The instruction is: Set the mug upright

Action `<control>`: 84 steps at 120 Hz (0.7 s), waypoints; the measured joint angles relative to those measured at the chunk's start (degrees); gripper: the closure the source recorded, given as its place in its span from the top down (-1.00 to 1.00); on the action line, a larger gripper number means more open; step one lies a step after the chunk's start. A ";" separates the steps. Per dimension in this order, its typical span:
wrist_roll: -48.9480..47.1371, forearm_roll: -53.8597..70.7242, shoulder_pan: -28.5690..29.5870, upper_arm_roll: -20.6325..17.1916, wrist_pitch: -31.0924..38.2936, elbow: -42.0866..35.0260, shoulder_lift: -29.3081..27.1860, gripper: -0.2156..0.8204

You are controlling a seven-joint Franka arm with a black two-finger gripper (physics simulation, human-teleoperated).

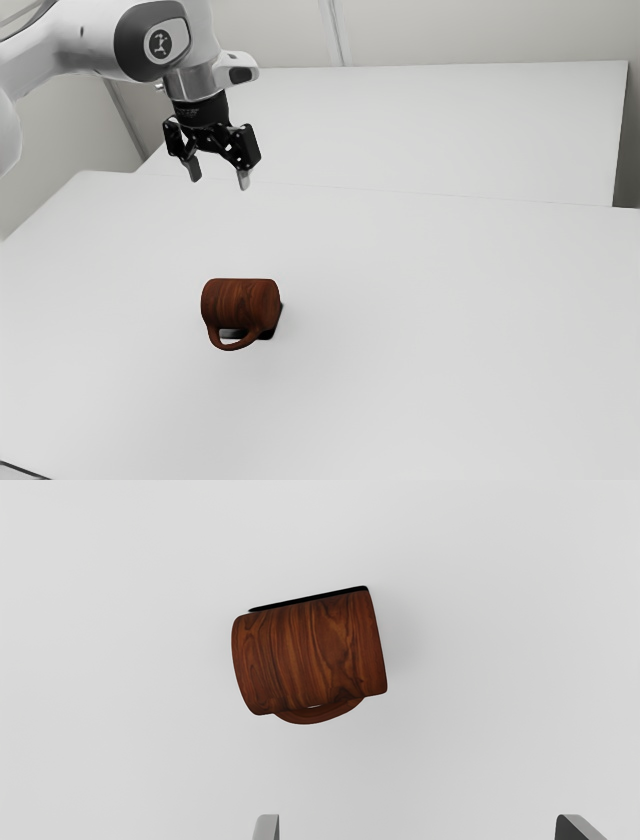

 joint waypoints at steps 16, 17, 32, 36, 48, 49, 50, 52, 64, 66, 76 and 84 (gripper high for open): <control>-0.12 -0.02 0.04 0.00 0.05 -0.32 -0.18 0.58; -0.12 -0.05 0.04 0.00 0.05 -0.37 -0.21 0.58; -0.15 -0.84 0.19 0.01 0.12 -1.41 -1.21 0.58; -0.14 -1.13 0.26 0.00 0.17 -1.91 -1.72 0.58; -0.05 -2.23 0.69 0.02 0.51 -4.20 -3.58 0.58; -0.03 -2.29 0.78 0.02 0.55 -4.44 -3.72 0.58; -0.02 -2.35 0.89 0.02 0.59 -4.68 -3.89 0.58; 0.02 -2.47 1.14 0.02 0.70 -5.12 -4.20 0.58; 0.40 -3.20 4.41 0.05 1.56 -7.83 -5.75 0.58; 0.50 -3.37 5.16 0.06 1.73 -8.22 -5.98 0.58; 1.15 -4.22 8.38 0.08 2.61 -10.07 -6.57 0.58; 1.88 -5.14 10.13 0.12 3.46 -11.45 -6.72 0.58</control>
